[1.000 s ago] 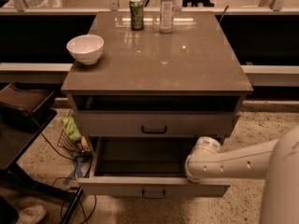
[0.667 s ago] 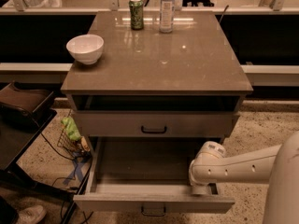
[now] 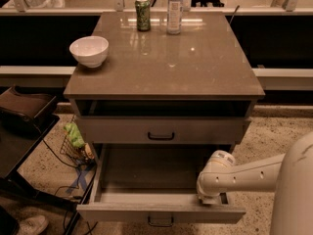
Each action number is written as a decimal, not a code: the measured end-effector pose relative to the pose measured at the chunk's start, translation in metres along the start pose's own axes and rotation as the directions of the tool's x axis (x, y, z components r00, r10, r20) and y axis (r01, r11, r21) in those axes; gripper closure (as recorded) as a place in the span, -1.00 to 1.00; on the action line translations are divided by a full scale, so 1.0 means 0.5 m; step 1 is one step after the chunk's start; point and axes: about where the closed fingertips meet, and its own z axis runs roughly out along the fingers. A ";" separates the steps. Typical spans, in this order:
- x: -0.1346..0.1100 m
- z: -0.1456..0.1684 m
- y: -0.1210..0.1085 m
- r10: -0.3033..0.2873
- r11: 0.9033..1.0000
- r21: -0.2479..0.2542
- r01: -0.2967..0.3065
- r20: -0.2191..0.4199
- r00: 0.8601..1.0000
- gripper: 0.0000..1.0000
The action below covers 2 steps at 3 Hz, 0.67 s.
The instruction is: Open middle drawer
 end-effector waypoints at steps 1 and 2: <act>0.012 -0.002 0.087 0.022 0.996 -0.090 -0.026 -0.038 0.999 1.00; 0.012 -0.002 0.086 0.022 0.996 -0.090 -0.026 -0.038 0.999 1.00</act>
Offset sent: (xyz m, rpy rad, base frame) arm -0.1547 0.0220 0.0078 -0.0257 0.3014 0.0001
